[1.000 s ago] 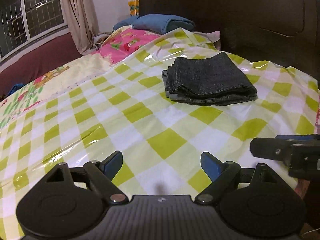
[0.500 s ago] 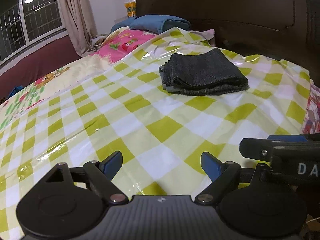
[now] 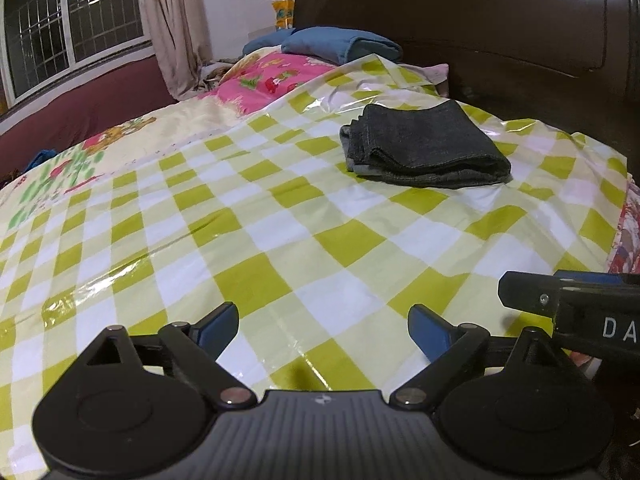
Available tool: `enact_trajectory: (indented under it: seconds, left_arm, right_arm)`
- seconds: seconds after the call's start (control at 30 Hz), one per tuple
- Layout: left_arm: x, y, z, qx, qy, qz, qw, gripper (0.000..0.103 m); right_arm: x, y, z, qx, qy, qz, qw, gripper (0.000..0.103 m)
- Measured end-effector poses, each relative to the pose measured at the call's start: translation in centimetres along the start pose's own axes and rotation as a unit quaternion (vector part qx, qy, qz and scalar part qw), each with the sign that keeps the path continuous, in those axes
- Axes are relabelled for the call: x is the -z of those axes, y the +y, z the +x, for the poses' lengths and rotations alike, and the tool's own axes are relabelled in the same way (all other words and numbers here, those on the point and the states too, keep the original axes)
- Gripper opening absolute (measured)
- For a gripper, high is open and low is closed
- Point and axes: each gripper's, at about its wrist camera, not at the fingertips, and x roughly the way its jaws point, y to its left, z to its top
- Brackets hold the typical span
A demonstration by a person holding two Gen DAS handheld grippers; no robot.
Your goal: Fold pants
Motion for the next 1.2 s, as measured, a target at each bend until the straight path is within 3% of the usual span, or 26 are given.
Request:
enact_trajectory:
  seconds: [0.57, 1.2]
  left_arm:
    - [1.2, 1.5, 1.2, -0.013, 0.026, -0.031, 0.9991, 0.103]
    - [1.0, 1.9, 0.8, -0.015, 0.016, -0.038, 0.999, 0.103]
  right_arm:
    - [0.3, 0.7, 1.0, 0.006, 0.026, -0.013, 1.0, 0.053]
    - [0.3, 0.9, 1.5, 0.009, 0.04, -0.024, 0.999, 0.054]
